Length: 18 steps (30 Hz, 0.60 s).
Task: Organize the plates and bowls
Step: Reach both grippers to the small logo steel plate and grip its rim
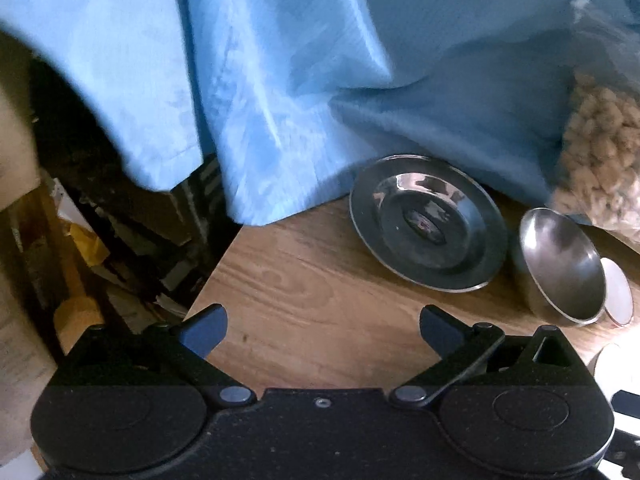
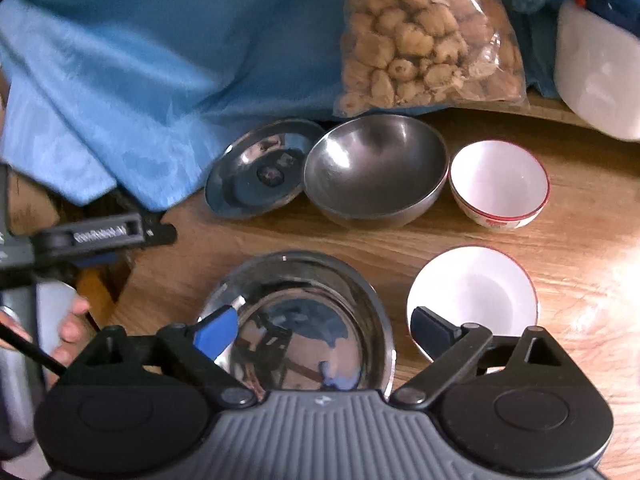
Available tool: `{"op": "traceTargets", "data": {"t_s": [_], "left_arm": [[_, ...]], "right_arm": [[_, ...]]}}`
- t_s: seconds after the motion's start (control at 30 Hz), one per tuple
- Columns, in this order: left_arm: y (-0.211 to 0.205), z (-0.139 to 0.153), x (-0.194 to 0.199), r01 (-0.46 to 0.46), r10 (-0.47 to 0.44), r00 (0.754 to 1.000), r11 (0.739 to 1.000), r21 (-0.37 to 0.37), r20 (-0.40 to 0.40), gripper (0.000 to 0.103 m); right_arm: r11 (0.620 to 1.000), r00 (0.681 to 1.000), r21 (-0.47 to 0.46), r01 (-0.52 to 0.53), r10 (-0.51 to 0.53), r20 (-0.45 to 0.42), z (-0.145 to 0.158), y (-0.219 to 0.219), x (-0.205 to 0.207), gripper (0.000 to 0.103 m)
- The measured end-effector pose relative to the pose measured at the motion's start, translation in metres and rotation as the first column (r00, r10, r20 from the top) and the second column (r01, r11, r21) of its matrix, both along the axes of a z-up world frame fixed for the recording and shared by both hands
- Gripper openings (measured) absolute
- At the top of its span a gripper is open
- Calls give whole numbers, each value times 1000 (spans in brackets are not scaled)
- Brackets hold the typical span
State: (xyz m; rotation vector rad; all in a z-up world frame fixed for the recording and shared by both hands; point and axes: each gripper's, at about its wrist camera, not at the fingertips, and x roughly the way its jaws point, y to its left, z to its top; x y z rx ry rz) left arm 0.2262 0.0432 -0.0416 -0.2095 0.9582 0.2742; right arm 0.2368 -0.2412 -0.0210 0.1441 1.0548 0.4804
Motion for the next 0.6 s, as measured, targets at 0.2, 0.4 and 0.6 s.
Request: {"op": "traceTargets", "data": {"t_s": [0.2,0.4,0.6], "left_arm": [[16,-15,23,-6,5,1000,1000,-15,-11,102],[27,-27,31,5,-6,1000,998,-56,-6,102],[28,-27,33,40,-39,999,999,-33,26,102]], "right_arm": [[998,1000,54,-13,11,22,19,9,22,96],[994,995,56,-90,86,55,37,40,66,96],[987,983,-4,-158,157,99,40,77,100,95]]}}
